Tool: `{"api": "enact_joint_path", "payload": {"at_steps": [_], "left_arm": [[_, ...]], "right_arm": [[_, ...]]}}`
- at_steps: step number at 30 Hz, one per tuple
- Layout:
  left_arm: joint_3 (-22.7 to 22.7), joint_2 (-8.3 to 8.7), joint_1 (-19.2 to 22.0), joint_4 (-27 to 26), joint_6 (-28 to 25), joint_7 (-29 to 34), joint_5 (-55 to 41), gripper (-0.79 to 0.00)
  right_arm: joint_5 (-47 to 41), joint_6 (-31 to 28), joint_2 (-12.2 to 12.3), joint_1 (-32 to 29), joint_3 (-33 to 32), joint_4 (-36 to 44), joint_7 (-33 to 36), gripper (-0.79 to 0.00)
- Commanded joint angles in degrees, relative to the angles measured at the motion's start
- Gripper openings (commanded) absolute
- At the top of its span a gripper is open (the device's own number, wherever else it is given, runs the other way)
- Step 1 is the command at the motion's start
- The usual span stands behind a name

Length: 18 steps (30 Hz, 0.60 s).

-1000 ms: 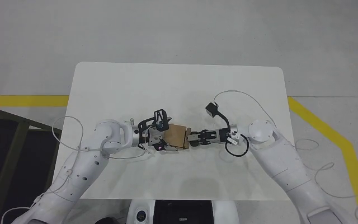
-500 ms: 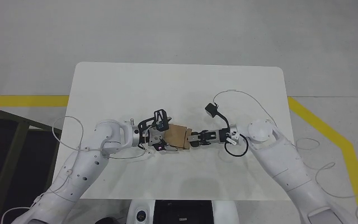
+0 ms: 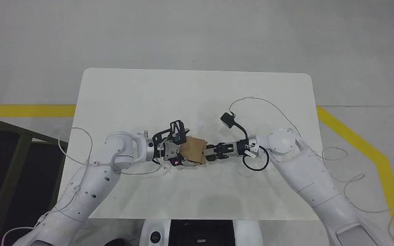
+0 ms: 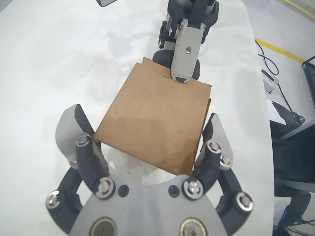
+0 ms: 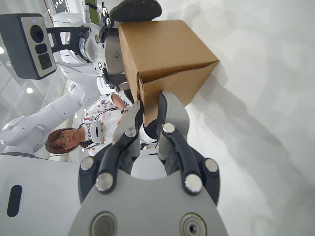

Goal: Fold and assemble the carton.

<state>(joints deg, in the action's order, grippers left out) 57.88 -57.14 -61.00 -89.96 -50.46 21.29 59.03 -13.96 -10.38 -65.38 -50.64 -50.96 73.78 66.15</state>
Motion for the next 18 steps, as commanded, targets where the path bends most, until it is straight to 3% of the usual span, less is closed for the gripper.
{"api": "enact_joint_path", "payload": {"at_steps": [1, 12, 18], "left_arm": [[0.0, -0.01, 0.0, 0.0, 0.0, 0.0, 0.0, 0.000], [-0.1, 0.00, 0.0, 0.0, 0.1, 0.2, -0.2, 0.000], [0.0, 0.04, 0.0, 0.3, 0.1, 0.5, -0.4, 0.000]], "right_arm": [[-0.1, -0.1, -0.2, 0.3, 0.4, -0.1, -0.1, -0.686], [-1.5, -1.2, -0.7, 1.1, 0.6, -1.6, -0.9, -0.576], [-2.9, -1.3, -0.1, -1.1, -1.3, 0.2, -1.0, -0.570]]}}
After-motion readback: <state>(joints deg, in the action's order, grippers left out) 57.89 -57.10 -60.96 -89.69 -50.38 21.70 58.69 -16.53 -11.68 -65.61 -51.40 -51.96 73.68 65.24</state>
